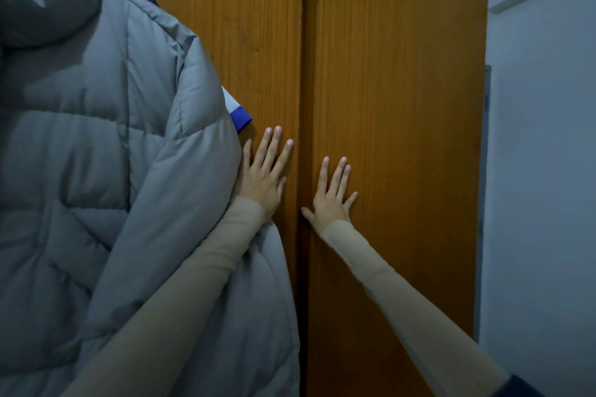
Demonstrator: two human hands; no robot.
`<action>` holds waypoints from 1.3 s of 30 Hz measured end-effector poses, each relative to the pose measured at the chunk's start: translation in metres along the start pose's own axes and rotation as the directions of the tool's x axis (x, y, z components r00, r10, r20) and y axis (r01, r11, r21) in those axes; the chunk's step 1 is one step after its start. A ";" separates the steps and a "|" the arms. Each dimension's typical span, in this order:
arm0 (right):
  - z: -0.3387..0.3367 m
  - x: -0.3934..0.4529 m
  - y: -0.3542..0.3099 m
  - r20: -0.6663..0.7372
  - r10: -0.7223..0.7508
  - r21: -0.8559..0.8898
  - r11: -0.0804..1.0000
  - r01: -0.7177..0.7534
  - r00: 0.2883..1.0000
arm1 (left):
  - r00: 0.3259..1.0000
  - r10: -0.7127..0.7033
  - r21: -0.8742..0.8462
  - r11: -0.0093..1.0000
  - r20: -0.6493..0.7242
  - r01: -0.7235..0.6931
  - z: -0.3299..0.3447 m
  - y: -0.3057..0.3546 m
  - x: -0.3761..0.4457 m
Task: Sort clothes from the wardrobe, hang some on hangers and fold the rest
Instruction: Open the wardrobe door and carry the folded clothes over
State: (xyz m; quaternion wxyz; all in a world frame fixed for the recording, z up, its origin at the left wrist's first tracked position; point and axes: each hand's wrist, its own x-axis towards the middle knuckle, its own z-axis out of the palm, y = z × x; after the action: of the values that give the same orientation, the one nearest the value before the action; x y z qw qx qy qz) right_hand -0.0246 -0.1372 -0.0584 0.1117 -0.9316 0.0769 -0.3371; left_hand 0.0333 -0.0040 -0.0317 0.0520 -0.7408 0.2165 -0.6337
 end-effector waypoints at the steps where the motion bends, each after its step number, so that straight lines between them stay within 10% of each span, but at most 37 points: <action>1: 0.000 0.000 0.000 0.005 -0.005 -0.003 1.000 0.005 1.000 | 1.000 0.001 -0.003 1.000 -0.006 -0.001 0.000 -0.001 0.001; 18: -0.004 -0.007 0.000 0.006 -0.050 0.061 0.997 0.049 0.999 | 0.999 -0.001 -0.045 0.999 0.050 0.003 -0.007 -0.008 0.000; 30: -0.035 -0.043 0.041 -0.066 -0.174 0.188 0.965 0.183 0.983 | 0.887 -0.064 -0.193 0.966 0.458 0.170 -0.053 0.020 0.013; 33: -0.049 -0.058 0.058 -0.113 -0.237 0.262 0.930 0.259 0.965 | 0.857 0.024 -0.517 0.806 0.515 0.288 -0.064 0.038 0.014; 39: -0.087 -0.097 0.098 -0.209 -0.285 0.376 0.859 0.346 0.935 | 0.870 -0.017 -0.862 0.121 0.493 0.491 -0.119 0.092 0.031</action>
State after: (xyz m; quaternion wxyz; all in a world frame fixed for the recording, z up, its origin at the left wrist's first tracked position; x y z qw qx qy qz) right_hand -0.1608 -0.2242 -0.0781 0.2405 -0.8604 -0.1409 -0.4267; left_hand -0.1017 -0.0751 -0.0121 -0.5070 -0.7260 0.4226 -0.1930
